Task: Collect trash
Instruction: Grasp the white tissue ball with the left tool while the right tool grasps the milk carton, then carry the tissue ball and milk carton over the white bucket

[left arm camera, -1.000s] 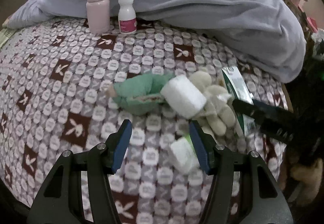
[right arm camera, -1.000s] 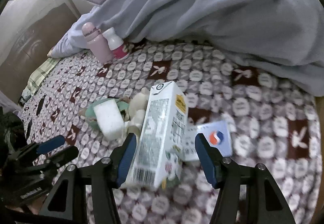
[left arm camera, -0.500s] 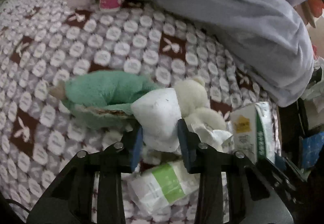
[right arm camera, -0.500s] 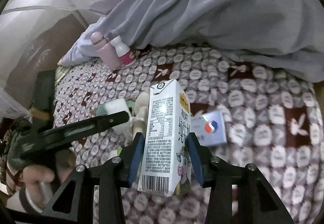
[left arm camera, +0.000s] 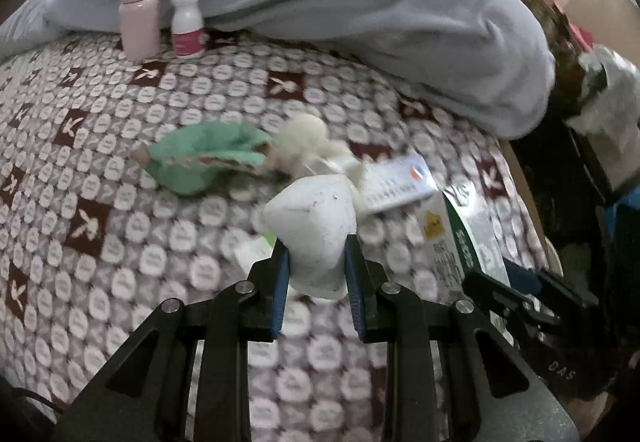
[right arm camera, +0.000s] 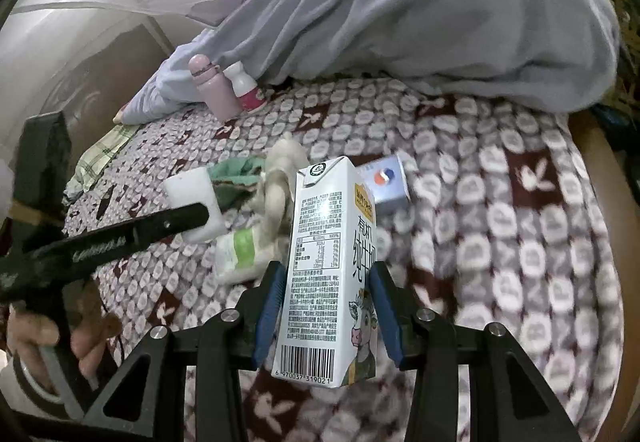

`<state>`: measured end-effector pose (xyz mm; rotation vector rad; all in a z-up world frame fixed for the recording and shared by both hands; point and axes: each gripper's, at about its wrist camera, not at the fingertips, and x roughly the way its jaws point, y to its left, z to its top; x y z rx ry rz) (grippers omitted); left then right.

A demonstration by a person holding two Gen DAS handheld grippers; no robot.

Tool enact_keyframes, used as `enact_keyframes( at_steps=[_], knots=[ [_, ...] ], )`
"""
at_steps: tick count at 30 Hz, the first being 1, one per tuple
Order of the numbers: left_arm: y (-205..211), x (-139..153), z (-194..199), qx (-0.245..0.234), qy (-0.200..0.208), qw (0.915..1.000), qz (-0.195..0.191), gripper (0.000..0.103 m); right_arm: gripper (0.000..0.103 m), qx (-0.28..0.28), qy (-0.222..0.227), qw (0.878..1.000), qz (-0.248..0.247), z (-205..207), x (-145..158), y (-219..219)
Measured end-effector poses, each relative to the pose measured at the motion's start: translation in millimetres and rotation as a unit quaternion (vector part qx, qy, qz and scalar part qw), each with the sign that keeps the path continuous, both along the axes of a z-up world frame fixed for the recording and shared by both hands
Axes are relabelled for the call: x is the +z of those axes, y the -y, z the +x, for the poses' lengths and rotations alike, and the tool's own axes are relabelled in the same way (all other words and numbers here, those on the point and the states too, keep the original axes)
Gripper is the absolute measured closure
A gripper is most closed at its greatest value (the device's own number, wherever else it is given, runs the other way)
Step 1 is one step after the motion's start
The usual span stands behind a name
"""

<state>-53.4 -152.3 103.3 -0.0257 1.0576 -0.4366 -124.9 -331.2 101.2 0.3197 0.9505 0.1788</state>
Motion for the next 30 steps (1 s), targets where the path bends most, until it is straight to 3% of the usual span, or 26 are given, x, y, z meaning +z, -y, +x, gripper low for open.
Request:
enact_keyframes(
  at_steps=[13,30],
  knots=[
    [68.2,-2.5,-55.4,-0.065,-0.004,0.9979,0.01,0.079,0.06,-0.045,0.003,0.999,-0.018,-66.6,10.6,41.9],
    [137.4,6.7,-84.7,-0.121,0.003,0.9926,0.011,0.079,0.06,-0.111,0.009,0.994,-0.024,-121.6,23.5,108.1]
  ],
)
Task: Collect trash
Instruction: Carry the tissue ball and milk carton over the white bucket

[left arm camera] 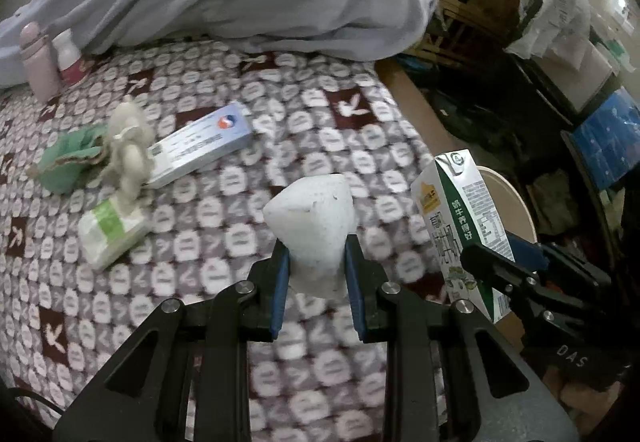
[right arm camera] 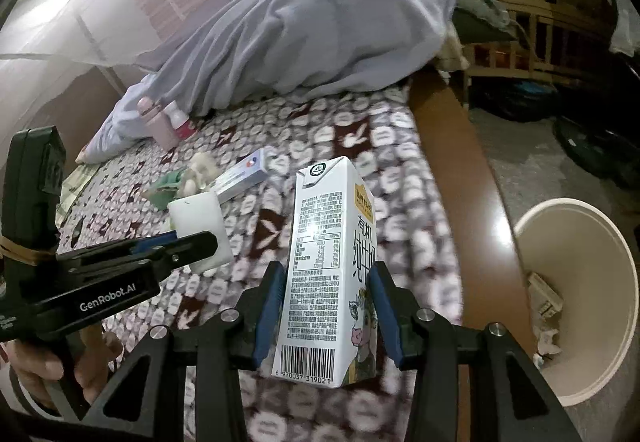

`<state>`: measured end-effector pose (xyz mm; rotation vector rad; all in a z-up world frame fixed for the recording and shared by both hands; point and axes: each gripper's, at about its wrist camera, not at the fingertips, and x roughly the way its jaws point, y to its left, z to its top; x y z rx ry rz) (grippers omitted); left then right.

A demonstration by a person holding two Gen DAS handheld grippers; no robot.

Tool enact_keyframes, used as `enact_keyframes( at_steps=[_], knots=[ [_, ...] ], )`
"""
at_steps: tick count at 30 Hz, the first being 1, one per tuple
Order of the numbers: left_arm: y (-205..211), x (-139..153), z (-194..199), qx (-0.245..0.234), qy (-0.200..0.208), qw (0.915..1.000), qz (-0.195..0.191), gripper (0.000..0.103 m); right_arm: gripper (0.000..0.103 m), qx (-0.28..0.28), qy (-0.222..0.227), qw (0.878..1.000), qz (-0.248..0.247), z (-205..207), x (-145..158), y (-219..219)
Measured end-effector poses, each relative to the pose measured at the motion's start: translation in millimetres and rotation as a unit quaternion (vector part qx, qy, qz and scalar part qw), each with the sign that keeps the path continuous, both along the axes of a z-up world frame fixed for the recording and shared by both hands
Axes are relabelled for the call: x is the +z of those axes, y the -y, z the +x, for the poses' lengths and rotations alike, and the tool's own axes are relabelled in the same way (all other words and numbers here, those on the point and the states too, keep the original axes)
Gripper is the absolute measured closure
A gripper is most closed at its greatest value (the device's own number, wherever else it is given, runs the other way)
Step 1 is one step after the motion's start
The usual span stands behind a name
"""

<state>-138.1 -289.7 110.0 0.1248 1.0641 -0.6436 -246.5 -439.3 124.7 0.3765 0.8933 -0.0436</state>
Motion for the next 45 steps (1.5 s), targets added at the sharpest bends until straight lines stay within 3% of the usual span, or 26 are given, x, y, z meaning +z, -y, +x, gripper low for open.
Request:
enact_keyframes(
  at_steps=[27,45],
  knots=[
    [94.2,2.3,-32.2,-0.077,-0.008,0.997,0.0,0.079,0.06,-0.088,-0.006,0.996,-0.006,-58.3,0.6,87.7],
    [165.6,-2.1,-59.2,-0.14,-0.02,0.99,-0.005,0.079,0.06,-0.149,-0.016,0.989,-0.01,-93.2,-2.4,140.8]
  ],
)
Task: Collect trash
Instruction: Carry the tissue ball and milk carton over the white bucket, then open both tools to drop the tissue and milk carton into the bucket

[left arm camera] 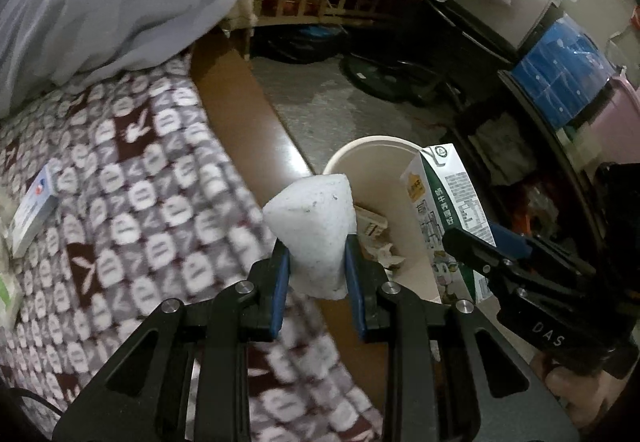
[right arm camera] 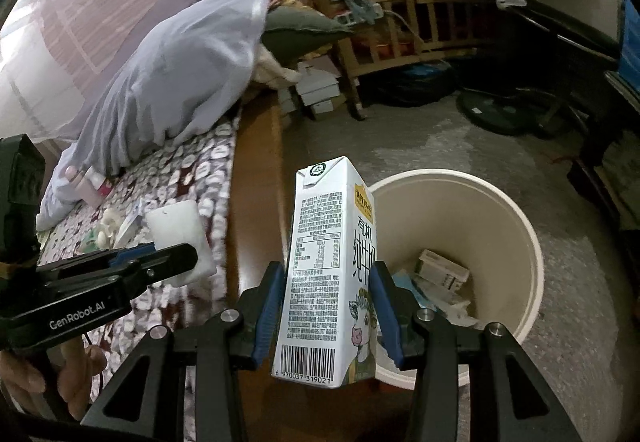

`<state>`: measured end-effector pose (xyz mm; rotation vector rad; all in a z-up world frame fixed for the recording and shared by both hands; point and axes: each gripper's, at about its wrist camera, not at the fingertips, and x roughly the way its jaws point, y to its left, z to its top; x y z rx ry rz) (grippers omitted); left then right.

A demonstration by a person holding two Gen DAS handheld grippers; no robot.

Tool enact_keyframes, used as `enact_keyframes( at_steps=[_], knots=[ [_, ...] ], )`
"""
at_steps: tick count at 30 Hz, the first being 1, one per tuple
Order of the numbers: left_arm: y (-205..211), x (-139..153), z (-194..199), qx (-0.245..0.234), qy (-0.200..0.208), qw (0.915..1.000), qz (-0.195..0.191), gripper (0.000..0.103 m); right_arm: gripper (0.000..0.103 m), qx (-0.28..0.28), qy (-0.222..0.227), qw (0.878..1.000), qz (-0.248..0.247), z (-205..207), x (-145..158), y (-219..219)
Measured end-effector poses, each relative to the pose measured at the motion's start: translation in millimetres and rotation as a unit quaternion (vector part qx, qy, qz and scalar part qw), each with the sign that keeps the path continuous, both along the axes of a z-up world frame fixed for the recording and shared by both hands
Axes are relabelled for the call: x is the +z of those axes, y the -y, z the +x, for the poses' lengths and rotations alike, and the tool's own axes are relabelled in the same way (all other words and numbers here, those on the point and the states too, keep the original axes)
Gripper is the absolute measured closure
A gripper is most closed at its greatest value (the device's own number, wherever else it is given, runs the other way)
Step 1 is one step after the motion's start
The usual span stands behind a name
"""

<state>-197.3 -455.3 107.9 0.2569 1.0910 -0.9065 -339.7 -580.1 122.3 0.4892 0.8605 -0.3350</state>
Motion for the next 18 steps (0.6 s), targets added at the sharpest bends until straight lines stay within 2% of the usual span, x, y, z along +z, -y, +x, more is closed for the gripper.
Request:
enact_keyframes(
  at_steps=[18],
  knots=[
    [52.4,-17.8,-16.7,-0.039,-0.03,0.9988,-0.005,0.079,0.06,-0.049,-0.018,0.999,0.005,-28.4,-14.9,43.5]
  ],
)
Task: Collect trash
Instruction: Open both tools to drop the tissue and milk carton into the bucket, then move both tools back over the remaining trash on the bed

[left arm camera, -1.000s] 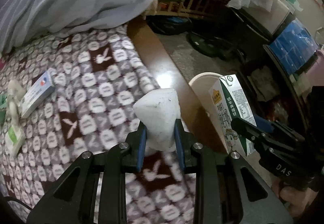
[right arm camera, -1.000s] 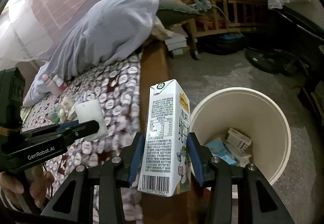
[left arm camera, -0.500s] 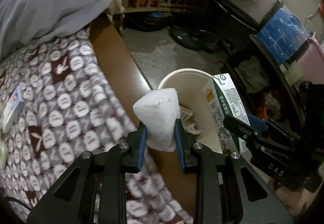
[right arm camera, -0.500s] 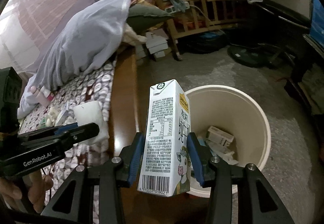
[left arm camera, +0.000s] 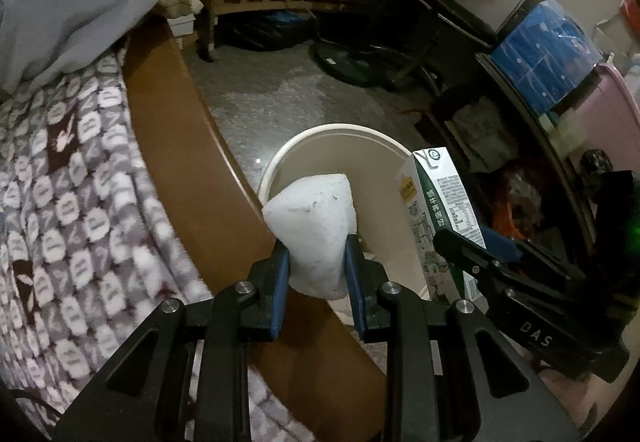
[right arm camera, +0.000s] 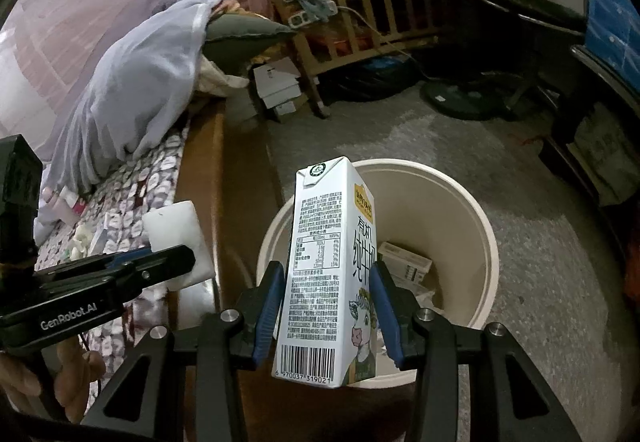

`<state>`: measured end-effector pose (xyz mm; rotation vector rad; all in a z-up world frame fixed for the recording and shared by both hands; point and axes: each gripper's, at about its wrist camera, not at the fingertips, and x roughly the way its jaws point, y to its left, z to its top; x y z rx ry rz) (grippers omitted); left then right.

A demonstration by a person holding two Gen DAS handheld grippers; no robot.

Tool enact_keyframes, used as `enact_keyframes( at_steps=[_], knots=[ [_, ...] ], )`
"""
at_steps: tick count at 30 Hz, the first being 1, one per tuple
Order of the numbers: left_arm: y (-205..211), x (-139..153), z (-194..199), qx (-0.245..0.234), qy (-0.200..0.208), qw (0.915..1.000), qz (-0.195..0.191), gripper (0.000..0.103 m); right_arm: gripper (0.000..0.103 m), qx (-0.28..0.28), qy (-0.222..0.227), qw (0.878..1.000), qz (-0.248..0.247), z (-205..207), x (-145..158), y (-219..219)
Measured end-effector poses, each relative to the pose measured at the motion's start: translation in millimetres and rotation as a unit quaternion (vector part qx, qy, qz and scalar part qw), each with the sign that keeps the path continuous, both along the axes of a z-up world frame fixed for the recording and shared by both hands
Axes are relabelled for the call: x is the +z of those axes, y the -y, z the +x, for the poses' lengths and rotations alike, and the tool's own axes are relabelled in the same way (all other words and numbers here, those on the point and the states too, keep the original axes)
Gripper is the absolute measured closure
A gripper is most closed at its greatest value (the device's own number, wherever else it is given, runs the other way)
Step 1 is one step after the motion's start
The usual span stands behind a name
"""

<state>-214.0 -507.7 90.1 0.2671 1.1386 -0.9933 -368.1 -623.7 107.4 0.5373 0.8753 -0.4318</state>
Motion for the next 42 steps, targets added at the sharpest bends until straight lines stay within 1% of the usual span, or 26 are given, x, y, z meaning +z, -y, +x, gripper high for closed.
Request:
enact_keyframes(
  at_steps=[9,14,16,18,21,22,24,27,32,37,42],
  knots=[
    [12.1,-4.9,-2.6,-0.011,-0.009,0.9999,-0.003,0.078,0.06,-0.011,-0.005,1.0,0.005,-4.4,-6.4,9.2],
    [18.7,-5.2,-6.1,-0.018,-0.013,0.9997,-0.012,0.074,0.06,-0.017,-0.006,1.0,0.007,-6.9,-9.3,13.6],
    [17.7,-4.1,-6.5,-0.025,-0.014,0.9994,-0.018,0.066,0.06,-0.021,-0.006,1.0,0.007,-7.4,-9.9,14.8],
    [17.0,-3.3,-7.6,-0.031,-0.018,0.9991,-0.024,0.061,0.06,-0.027,-0.007,1.0,0.004,-7.4,-9.9,16.3],
    [15.2,-2.7,-7.2,-0.031,-0.028,0.9986,-0.033,0.05,0.058,-0.045,-0.015,0.999,-0.012,-7.4,-9.1,18.1],
    [13.3,-3.4,-5.7,-0.027,-0.033,0.9985,-0.034,0.049,0.056,-0.05,-0.016,0.999,-0.013,-7.5,-9.0,18.9],
    [9.1,-4.3,-3.2,-0.024,-0.034,0.9987,-0.03,0.049,0.056,-0.051,-0.014,0.999,-0.001,-7.3,-10.4,20.2],
    [0.2,-4.7,1.4,-0.012,-0.02,0.9996,-0.018,0.049,0.056,-0.046,-0.022,0.999,0.004,-4.2,-12.8,16.9],
    [-20.4,-2.9,9.8,0.012,0.005,0.9999,-0.002,0.049,0.056,-0.032,-0.02,0.999,0.013,3.7,-13.7,5.2],
    [-41.7,-1.9,17.0,0.033,0.033,0.9988,0.012,0.049,0.056,-0.016,-0.017,1.0,0.009,16.2,-10.9,-12.7],
    [-68.5,-1.1,26.1,0.056,0.051,0.9969,0.019,0.049,0.055,0.011,-0.026,1.0,-0.002,35.0,-8.5,-37.0]
  ],
)
